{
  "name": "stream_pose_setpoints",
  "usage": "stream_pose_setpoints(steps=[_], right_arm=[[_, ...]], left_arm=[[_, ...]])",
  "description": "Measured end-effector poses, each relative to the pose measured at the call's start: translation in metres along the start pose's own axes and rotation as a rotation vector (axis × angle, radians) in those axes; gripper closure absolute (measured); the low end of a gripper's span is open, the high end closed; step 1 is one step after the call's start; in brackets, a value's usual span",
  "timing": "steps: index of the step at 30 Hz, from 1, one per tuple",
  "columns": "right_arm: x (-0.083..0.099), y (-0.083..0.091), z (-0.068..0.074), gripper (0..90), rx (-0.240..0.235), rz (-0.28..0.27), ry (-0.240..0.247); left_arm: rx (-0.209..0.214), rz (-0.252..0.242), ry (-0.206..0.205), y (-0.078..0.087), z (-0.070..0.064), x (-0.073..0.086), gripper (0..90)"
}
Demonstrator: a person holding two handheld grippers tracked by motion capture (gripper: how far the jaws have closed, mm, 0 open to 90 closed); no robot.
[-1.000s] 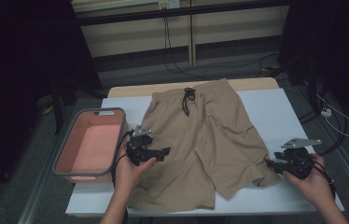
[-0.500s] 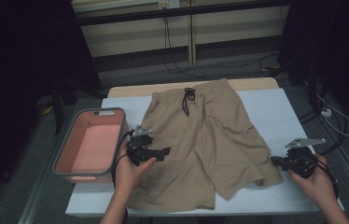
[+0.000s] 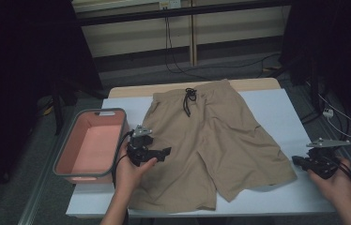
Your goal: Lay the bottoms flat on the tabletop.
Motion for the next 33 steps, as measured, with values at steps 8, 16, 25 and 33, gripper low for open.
stream_pose_setpoints(steps=[8, 16, 25, 33], right_arm=[[-0.005, 0.0, 0.013, 73.7, -0.065, -0.082, 0.038], [-0.008, -0.02, 0.019, 76.7, -0.056, -0.021, 0.064], [-0.007, -0.014, 0.016, 90.0, -0.078, -0.013, 0.038], [0.002, 0.004, 0.024, 90.0, -0.058, -0.025, 0.028]], left_arm=[[0.006, 0.004, -0.003, -0.002, -0.003, -0.001, 16.6], [0.009, 0.007, -0.003, -0.003, -0.002, 0.0, 16.7], [0.004, 0.003, -0.003, -0.003, -0.003, 0.0, 16.7], [0.004, -0.002, -0.011, -0.001, -0.002, -0.001, 16.8]])
Point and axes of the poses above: each handheld gripper's, and its own axes: y roughly backward along the jaws, x roughly out of its underside, z roughly to its left, the point moved 1 cm from there along -y, roughly forward along the jaws, and after that the axes turned 12 degrees about -x, right-handed, at the moved point
